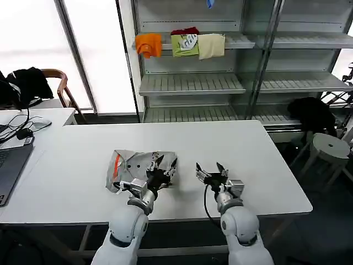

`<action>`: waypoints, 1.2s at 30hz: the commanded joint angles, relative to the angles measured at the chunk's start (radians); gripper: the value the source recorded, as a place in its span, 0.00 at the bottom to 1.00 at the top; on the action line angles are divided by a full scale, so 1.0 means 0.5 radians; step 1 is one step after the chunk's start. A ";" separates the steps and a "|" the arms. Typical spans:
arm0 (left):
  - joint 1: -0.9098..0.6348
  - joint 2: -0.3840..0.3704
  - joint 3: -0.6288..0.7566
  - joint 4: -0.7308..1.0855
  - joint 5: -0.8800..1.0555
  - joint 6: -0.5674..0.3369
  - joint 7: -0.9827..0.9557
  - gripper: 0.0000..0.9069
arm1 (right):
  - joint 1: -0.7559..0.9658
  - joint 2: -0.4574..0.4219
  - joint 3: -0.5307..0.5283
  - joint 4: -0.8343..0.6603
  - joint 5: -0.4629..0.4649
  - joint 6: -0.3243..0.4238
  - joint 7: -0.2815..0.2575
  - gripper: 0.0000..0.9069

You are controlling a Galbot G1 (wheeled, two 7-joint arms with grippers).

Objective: Fold and organize the clothes.

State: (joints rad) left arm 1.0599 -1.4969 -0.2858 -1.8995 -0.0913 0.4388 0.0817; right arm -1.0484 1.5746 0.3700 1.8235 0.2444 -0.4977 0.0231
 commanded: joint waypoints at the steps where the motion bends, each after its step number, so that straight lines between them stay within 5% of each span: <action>1: 0.090 0.206 -0.248 -0.534 -0.236 0.103 -0.023 1.00 | 0.303 0.167 -0.295 -0.330 0.650 -0.154 0.131 1.00; 10: 0.278 0.336 -0.597 -0.421 -0.375 0.006 0.035 1.00 | 0.306 0.167 -0.359 -0.471 0.725 -0.162 0.083 0.96; 11: 0.290 0.335 -0.600 -0.419 -0.377 0.004 0.035 1.00 | 0.307 0.167 -0.359 -0.483 0.722 -0.162 0.083 0.74; 12: 0.298 0.334 -0.608 -0.412 -0.381 0.004 0.035 1.00 | 0.307 0.167 -0.361 -0.495 0.722 -0.161 0.087 0.64; 13: 0.305 0.332 -0.614 -0.400 -0.391 0.004 0.034 1.00 | 0.305 0.167 -0.359 -0.504 0.721 -0.161 0.100 0.30; 14: 0.307 0.329 -0.616 -0.395 -0.396 0.004 0.033 1.00 | 0.303 0.167 -0.355 -0.505 0.723 -0.161 0.115 0.30; 15: 0.308 0.328 -0.617 -0.392 -0.399 0.005 0.033 1.00 | 0.302 0.167 -0.352 -0.507 0.723 -0.161 0.118 0.00; 25: 0.287 0.310 -0.613 -0.351 -0.407 0.008 0.033 1.00 | 0.270 0.167 -0.294 -0.443 0.750 -0.159 0.125 0.00; 36: 0.304 0.288 -0.605 -0.344 -0.396 -0.004 0.037 1.00 | 0.263 0.080 -0.133 -0.195 0.914 -0.162 0.255 0.00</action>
State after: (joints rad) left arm 1.2006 -1.3596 -0.5713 -2.0676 -0.2810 0.4401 0.0982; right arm -0.9249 1.6092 0.2519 1.6433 0.6343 -0.5755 0.1124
